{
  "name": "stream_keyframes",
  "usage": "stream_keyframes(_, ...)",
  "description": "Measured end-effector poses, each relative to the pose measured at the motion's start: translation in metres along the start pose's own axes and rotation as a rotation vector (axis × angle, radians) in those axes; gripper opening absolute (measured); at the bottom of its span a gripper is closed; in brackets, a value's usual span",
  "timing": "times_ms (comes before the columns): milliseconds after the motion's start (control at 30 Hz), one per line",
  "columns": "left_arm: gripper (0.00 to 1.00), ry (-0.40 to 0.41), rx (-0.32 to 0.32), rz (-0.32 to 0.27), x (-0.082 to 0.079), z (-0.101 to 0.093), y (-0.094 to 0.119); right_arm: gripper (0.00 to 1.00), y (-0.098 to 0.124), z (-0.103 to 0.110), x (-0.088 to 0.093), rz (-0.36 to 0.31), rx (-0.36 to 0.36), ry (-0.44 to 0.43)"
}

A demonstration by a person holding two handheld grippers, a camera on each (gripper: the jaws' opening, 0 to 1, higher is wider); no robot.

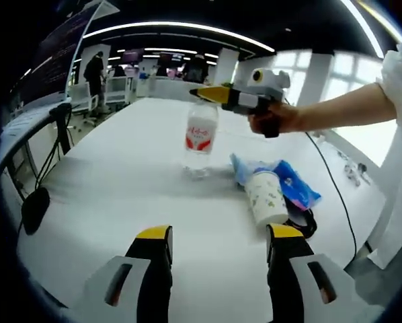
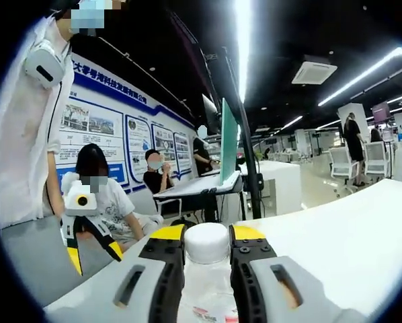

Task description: Arrange the tabletop items into an orderly group along one side of the table until the central work area is clear of visible clutter.

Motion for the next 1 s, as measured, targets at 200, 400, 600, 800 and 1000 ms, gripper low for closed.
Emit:
stream_keyframes(200,0.52,0.015,0.013,-0.001,0.000,-0.002,-0.001,0.23,0.002,0.000,0.000,0.013,-0.019,0.006)
stream_keyframes(400,0.52,0.017,0.022,0.002,-0.001,-0.005,-0.001,0.24,-0.001,0.005,0.001,0.026,-0.024,0.006)
stream_keyframes(600,0.53,0.018,0.022,0.003,0.000,-0.003,-0.001,0.25,-0.001,0.007,-0.003,0.037,-0.004,-0.028)
stream_keyframes(800,0.56,0.013,0.034,0.008,0.000,-0.005,-0.003,0.46,0.003,0.000,0.001,0.095,0.070,-0.017)
stream_keyframes(1000,0.64,0.016,0.045,0.007,0.000,-0.010,-0.004,0.52,0.019,0.001,-0.005,0.114,0.144,-0.034)
Point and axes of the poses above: the point that each gripper's makers call its tool centre point, and the gripper's own axes: y roughly backward along the fingers, z roughly to its left, x roughly out of its underside, the point moved 1 cm from there along y, roughly backward along the fingers, and after that the axes turned 11 degrees about x, right-handed, at the moved point
